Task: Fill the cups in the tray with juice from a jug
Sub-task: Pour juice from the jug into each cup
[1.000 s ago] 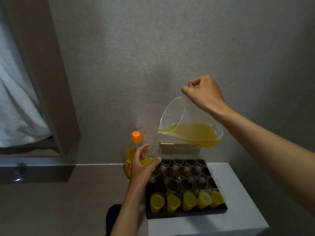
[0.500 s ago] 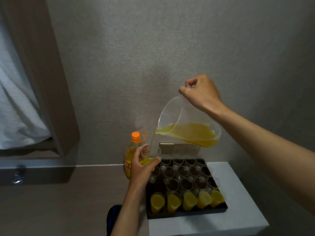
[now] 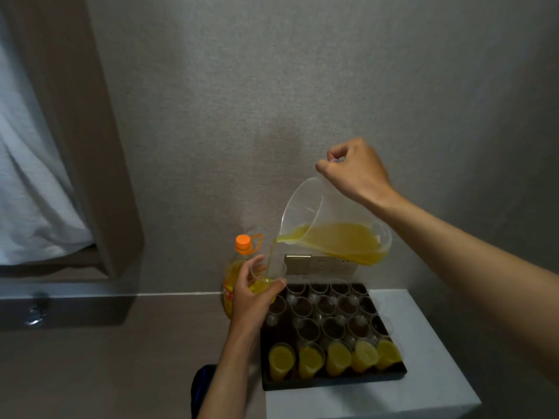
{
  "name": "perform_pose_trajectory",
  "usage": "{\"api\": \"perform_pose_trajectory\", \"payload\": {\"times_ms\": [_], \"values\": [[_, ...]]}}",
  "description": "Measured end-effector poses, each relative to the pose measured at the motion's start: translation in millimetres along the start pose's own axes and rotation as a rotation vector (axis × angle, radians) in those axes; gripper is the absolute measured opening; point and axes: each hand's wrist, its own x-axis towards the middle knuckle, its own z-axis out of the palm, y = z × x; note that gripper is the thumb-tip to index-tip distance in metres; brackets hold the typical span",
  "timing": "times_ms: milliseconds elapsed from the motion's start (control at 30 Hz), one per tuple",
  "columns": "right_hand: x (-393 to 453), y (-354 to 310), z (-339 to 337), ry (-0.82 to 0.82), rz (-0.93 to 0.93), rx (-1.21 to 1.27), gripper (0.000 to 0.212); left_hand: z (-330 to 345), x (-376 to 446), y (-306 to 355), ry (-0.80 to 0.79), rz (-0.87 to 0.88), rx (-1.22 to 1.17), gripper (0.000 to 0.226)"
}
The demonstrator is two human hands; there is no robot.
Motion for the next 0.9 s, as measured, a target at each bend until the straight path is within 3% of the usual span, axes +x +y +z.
{"api": "perform_pose_trajectory", "payload": {"times_ms": [900], "values": [[9.3,0.7,8.0,-0.026,0.008,0.015,0.031,-2.9,8.6,-7.8,0.006,-0.017,0.003,0.056]]}}
